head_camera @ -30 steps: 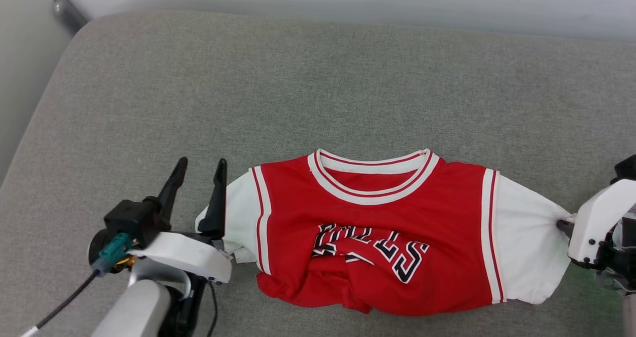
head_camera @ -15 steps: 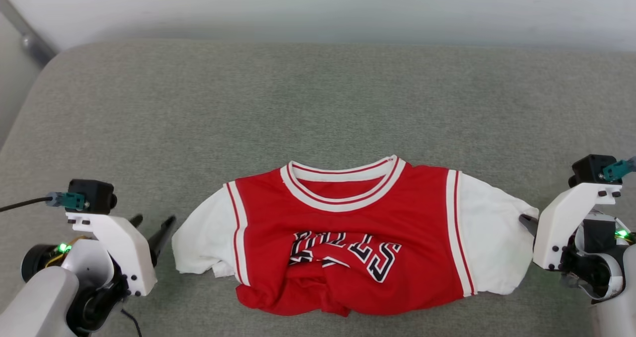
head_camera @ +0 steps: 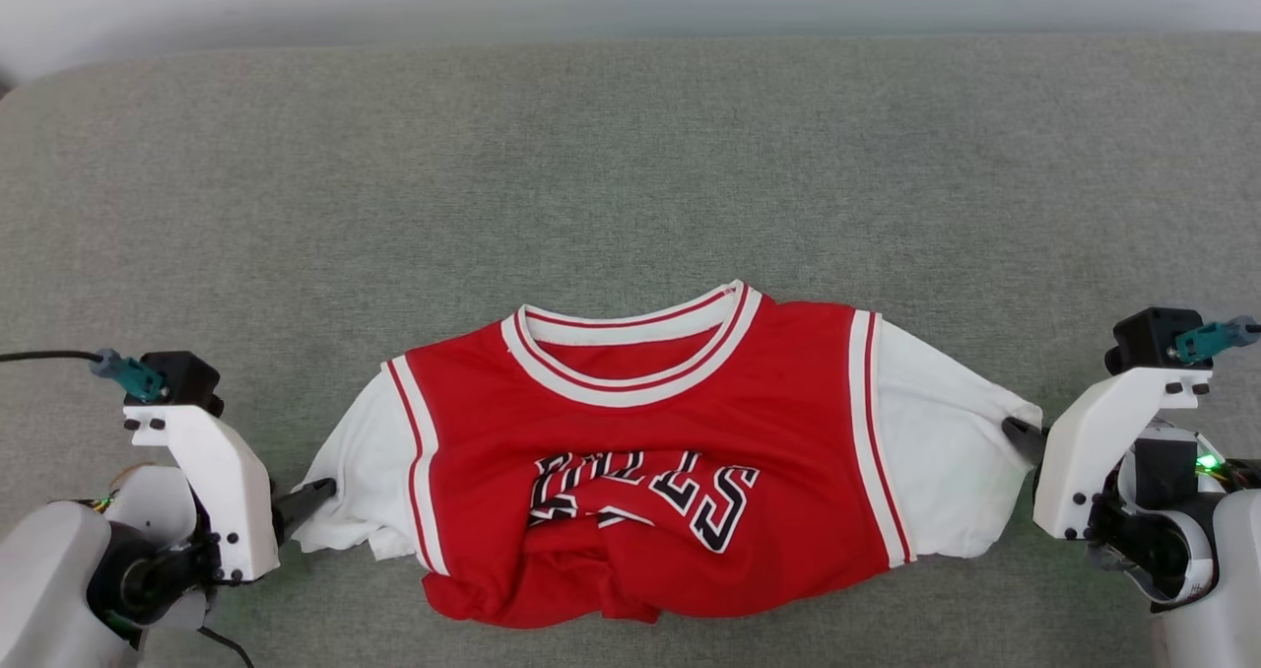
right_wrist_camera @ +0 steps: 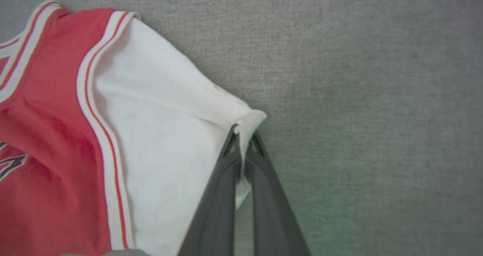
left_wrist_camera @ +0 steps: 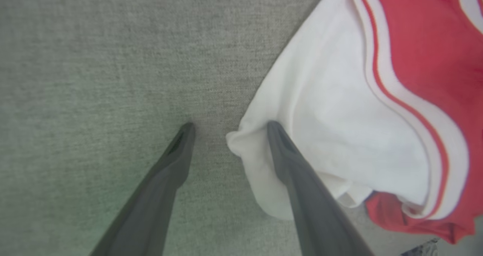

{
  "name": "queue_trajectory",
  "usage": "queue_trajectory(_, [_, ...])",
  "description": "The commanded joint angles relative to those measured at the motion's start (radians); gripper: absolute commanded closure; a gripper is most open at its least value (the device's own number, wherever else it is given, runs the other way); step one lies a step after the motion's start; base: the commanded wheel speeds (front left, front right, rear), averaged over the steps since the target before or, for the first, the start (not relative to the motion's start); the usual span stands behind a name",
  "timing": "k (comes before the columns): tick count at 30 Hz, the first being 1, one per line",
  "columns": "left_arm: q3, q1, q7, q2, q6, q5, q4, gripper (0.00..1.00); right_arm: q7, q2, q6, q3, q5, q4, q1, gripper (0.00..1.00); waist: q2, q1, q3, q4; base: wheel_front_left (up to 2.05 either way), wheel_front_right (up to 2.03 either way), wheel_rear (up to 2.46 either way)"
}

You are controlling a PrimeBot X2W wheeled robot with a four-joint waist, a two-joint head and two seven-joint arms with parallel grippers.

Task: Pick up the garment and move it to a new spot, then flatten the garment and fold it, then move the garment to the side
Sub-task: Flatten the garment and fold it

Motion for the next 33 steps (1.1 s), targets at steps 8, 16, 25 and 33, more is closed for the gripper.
queue_trajectory(8, [-0.068,0.021,0.021,-0.090,-0.024,-0.015,0.045,1.00,-0.027,-0.006,0.000,-0.016,-0.011,0.016,0.017,1.00,0.0000,0.0000,-0.017,-0.004,0.00,0.00,0.00])
queue_trajectory(16, [-0.038,-0.021,-0.094,-0.057,0.011,0.057,0.019,1.00,-0.062,-0.022,0.000,-0.026,-0.042,0.015,0.014,1.00,0.0000,0.0000,-0.081,0.017,0.00,0.00,0.00])
queue_trajectory(25, [-0.015,-0.121,-0.246,-0.051,0.108,0.195,-0.028,1.00,-0.156,-0.063,0.000,-0.042,-0.108,0.035,-0.038,1.00,0.0000,0.0000,-0.195,0.045,0.00,0.00,0.00])
queue_trajectory(33, [-0.007,-0.283,-0.361,-0.086,0.141,0.283,0.040,1.00,-0.253,-0.118,-0.001,-0.038,-0.157,0.105,-0.188,1.00,0.0000,0.0000,-0.236,0.042,0.00,0.00,0.00])
